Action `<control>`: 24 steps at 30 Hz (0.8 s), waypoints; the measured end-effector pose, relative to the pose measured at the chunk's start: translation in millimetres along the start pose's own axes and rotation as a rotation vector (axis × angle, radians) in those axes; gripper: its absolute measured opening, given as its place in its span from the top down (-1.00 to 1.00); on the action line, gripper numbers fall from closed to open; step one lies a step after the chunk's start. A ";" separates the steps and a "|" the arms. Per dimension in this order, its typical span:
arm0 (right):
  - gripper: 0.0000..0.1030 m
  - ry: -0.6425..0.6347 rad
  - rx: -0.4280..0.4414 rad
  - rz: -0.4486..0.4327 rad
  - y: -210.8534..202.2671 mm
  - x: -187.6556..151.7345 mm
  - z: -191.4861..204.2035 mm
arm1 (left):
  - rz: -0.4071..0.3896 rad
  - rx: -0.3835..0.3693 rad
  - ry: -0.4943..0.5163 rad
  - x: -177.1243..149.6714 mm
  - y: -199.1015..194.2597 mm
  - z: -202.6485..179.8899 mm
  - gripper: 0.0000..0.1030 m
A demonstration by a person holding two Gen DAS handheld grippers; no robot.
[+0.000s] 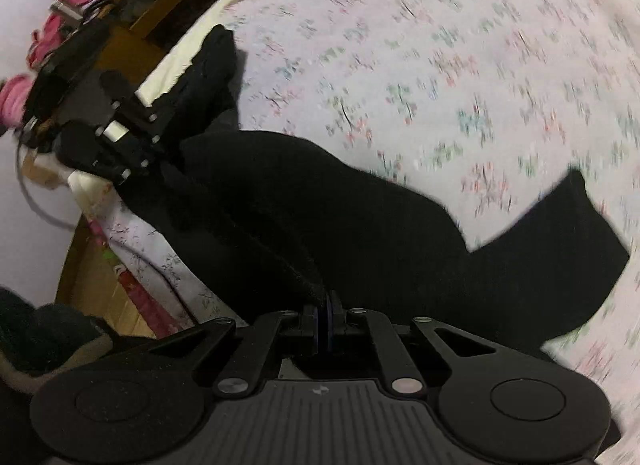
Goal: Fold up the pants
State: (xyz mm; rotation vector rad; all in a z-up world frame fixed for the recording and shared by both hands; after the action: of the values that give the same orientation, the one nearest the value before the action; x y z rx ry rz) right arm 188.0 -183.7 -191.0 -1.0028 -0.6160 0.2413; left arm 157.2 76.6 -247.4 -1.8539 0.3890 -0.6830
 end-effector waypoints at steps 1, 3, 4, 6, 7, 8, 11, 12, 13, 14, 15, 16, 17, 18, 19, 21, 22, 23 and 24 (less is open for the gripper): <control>1.00 0.016 -0.007 -0.010 3.2 -6.9 0.0 | -0.001 0.010 -0.005 -6.0 4.5 -3.0 0.64; 1.00 0.031 -0.037 -0.031 15.5 -23.9 -0.9 | 0.001 0.032 -0.005 -4.9 26.9 -3.9 0.64; 1.00 0.051 -0.045 -0.029 23.3 -33.4 -2.4 | 0.003 0.040 -0.009 -7.6 34.4 -5.7 0.64; 1.00 0.068 -0.064 -0.016 37.4 -51.7 -6.4 | 0.011 0.064 -0.002 -14.8 42.8 -5.9 0.63; 1.00 0.080 -0.074 -0.011 45.8 -60.2 -8.0 | 0.019 0.071 0.007 -18.9 48.6 -9.6 0.62; 1.00 0.095 -0.077 -0.004 51.3 -66.4 -8.6 | 0.028 0.085 0.020 -22.9 55.0 -14.2 0.61; 1.00 0.135 -0.107 -0.019 59.9 -75.8 -14.4 | 0.035 0.115 0.037 -25.9 65.1 -20.0 0.59; 0.93 0.150 -0.116 -0.033 57.4 -77.3 -16.8 | 0.031 0.125 0.041 -25.8 65.6 -20.2 0.54; 0.85 0.168 -0.125 -0.049 51.7 -80.0 -18.5 | 0.027 0.131 0.046 -26.1 65.3 -20.8 0.49; 0.85 0.193 -0.129 -0.060 44.5 -84.0 -19.6 | 0.025 0.137 0.058 -26.7 65.7 -22.6 0.48; 0.83 0.226 -0.129 -0.073 37.9 -87.6 -22.6 | 0.025 0.145 0.075 -27.6 65.5 -24.4 0.45; 0.72 0.252 -0.137 -0.085 31.9 -91.2 -24.9 | 0.026 0.150 0.088 -27.9 65.2 -27.7 0.40; 0.55 0.279 -0.157 -0.095 24.1 -92.6 -28.4 | 0.027 0.153 0.099 -28.0 65.6 -30.3 0.37; 0.43 0.296 -0.185 -0.107 16.5 -93.5 -31.6 | 0.027 0.155 0.102 -27.4 65.5 -31.6 0.31; 0.44 0.307 -0.222 -0.128 7.4 -93.4 -35.4 | 0.025 0.155 0.095 -27.2 67.6 -34.2 0.25; 0.45 0.330 -0.268 -0.174 -7.5 -88.0 -39.8 | 0.020 0.154 0.078 -27.0 67.2 -32.9 0.21; 0.43 0.342 -0.305 -0.207 -13.5 -82.7 -42.6 | 0.017 0.155 0.071 -27.2 68.4 -33.0 0.21; 0.43 0.353 -0.330 -0.237 -15.3 -73.8 -46.1 | 0.015 0.156 0.064 -27.4 68.5 -32.6 0.20; 0.42 0.357 -0.341 -0.266 -14.8 -62.5 -49.1 | 0.014 0.156 0.058 -26.9 68.3 -31.7 0.19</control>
State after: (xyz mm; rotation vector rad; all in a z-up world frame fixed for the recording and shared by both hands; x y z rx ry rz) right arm 165.2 -255.3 -220.7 -1.2413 -0.4625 -0.2836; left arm 120.0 42.7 -309.6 -1.6861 0.3753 -0.7379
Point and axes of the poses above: each gripper's, at about its wrist camera, not at the fingertips, and y roughly the way its jaws point, z to its left, x to its top, the point moved 6 cm from there along y, roughly the way its jaws point, and after that the axes turned 13 degrees about -z, right-handed, at the moved point
